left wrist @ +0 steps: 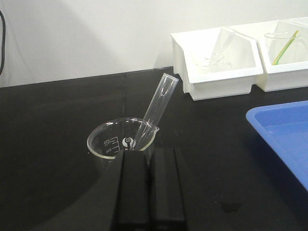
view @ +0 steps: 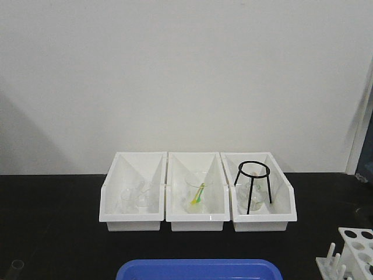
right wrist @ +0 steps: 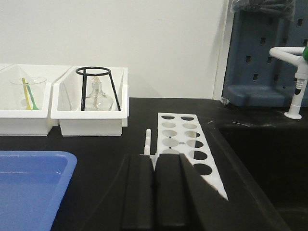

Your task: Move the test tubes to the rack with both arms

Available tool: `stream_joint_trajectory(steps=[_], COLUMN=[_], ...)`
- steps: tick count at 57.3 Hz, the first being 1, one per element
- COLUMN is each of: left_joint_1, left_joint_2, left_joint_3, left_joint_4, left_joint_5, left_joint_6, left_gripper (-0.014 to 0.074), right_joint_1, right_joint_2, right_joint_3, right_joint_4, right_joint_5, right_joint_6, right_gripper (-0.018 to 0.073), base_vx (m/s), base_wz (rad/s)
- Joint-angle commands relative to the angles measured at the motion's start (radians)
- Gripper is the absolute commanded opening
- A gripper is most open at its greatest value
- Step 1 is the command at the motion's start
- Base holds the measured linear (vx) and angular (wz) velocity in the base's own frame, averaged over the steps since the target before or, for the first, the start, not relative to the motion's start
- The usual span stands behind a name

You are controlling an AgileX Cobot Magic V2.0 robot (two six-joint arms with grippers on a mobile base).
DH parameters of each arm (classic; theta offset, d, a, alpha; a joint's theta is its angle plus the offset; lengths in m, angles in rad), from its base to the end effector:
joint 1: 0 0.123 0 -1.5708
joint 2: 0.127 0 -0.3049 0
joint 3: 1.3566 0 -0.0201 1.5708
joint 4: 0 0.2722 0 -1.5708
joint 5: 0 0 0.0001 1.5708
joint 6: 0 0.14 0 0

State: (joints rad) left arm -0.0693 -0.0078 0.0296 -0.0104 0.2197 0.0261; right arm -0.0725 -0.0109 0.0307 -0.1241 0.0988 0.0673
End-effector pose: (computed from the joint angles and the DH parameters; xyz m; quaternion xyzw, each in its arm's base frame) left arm 0.1056 -0.0077 0.1755 0.0331 0.7588 -0.0182 0.6503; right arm 0.1069 -0.0095 0.1923 0.0101 0.7178 -0.0491 0.6945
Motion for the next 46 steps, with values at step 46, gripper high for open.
stream_joint_trajectory(steps=[46], left_joint_1=[0.0], left_joint_2=[-0.02], left_joint_3=[0.024], left_joint_4=[-0.007], left_joint_5=[-0.19], left_joint_6=[-0.004], left_gripper=[-0.0021], right_joint_1=[-0.004], right_joint_2=[-0.007], right_joint_3=[0.01], right_joint_4=[-0.007], right_joint_5=[-0.199], right_joint_6=[-0.006], right_gripper=[-0.0007], base_vx=[0.0], base_wz=[0.0])
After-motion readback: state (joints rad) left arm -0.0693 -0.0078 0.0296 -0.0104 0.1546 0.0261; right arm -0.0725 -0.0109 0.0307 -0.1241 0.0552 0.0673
